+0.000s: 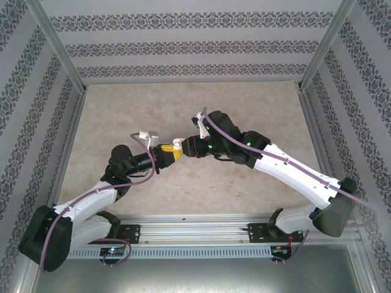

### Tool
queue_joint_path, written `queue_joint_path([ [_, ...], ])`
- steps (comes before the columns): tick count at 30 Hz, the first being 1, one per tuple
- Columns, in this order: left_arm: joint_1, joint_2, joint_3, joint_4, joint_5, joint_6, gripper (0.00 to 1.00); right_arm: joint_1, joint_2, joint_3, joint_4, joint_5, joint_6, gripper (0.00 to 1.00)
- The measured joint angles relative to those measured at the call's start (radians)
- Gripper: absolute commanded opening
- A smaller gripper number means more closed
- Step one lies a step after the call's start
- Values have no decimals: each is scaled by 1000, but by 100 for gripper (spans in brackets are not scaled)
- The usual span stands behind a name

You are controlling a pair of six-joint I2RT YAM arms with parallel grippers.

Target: Insert the wireless bluetooth earbuds into the charging case

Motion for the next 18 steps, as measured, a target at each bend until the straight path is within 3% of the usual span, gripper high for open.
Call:
queue_joint_path([
  [18, 0, 0, 0, 1, 0, 0, 0, -16, -7, -22, 5, -14, 8, 39],
])
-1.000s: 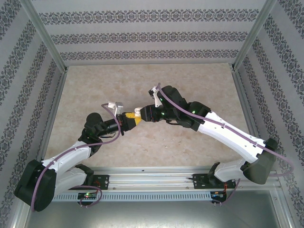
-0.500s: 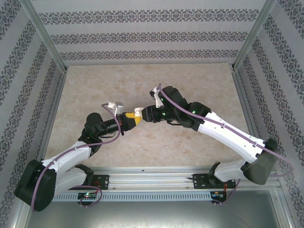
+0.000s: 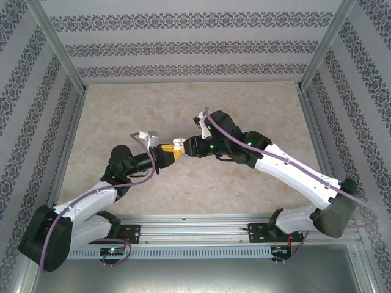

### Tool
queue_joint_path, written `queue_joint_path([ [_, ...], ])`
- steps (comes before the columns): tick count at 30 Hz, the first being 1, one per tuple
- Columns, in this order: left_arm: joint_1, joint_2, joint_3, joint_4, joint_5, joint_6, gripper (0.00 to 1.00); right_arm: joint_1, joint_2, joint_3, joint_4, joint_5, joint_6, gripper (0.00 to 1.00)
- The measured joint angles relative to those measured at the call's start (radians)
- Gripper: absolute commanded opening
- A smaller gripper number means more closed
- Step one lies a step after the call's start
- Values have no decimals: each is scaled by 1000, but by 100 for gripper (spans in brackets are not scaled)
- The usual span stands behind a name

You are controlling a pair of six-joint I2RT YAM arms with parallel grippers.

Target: Insert the wireless bluetooth earbuds into the charging case

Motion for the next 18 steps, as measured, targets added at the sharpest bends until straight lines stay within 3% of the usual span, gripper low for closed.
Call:
queue_joint_path([
  [6, 0, 0, 0, 0, 12, 0, 0, -29, -34, -8, 4, -14, 15, 40],
  [14, -1, 6, 27, -10, 78, 24, 0, -102, -90, -26, 35, -97, 58, 55],
  [18, -13, 14, 60, -29, 111, 48, 0, -130, -81, -29, 42, -159, 75, 57],
])
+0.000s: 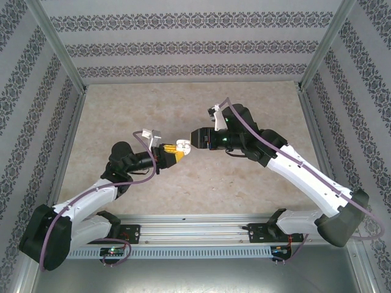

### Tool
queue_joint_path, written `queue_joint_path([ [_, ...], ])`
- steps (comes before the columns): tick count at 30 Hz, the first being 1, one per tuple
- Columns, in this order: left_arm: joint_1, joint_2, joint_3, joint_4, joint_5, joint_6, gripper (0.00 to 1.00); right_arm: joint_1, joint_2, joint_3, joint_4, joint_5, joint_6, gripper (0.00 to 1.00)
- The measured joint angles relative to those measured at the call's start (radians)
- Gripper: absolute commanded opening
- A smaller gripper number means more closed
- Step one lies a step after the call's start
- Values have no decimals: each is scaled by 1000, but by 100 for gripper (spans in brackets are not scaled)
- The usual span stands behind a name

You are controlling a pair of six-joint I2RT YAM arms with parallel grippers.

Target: Insert the wireless bluetooth earbuds into the charging case

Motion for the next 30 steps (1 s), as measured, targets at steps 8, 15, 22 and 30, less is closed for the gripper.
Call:
queue_joint_path([
  [8, -37, 28, 38, -51, 42, 36, 0, -21, 74, 0, 24, -119, 26, 53],
  [15, -40, 33, 39, -76, 50, 54, 0, -21, 106, 0, 46, -225, 33, 49],
  [22, -40, 39, 43, -75, 50, 53, 0, -24, 106, 2, 47, -262, 16, 46],
  [30, -43, 84, 45, -102, 18, 26, 0, -24, 6, 6, -25, -256, -67, 46],
])
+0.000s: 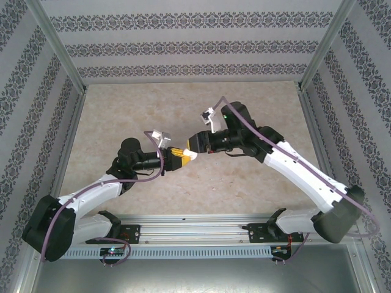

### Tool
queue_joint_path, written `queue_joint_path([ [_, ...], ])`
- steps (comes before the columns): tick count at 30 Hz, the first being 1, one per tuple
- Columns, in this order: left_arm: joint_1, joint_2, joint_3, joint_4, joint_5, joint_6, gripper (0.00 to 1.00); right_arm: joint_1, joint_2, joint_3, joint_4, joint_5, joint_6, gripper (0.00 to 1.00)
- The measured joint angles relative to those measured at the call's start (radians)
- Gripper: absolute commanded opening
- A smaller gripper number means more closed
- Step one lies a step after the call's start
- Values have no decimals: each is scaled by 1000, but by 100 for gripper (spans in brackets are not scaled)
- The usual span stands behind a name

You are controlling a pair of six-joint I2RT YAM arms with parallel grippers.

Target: Insert the wireless bluetooth earbuds into the charging case

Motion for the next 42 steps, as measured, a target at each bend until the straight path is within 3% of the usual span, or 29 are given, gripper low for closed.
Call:
queue_joint_path([
  [7, 6, 25, 0, -26, -65, -24, 0, -2, -126, 0, -42, 31, -34, 47],
  [13, 16, 77, 59, -156, -145, -19, 0, -43, -162, -34, -85, 153, -45, 48],
  [18, 19, 214, 262, -329, -183, 26, 0, -111, -234, -101, -120, 285, -34, 53],
  [23, 19, 381, 397, -361, -204, 36, 0, -203, -312, -180, -159, 391, -10, 55],
  [27, 18, 537, 497, -402, -228, 31, 0, -267, -338, -254, -172, 409, 6, 56],
  [33, 0, 788, 772, -603, -285, 25, 0, -329, -356, -322, -179, 412, 8, 57],
  [42, -40, 978, 906, -744, -346, 6, 5, -392, -368, -394, -151, 409, 9, 58],
])
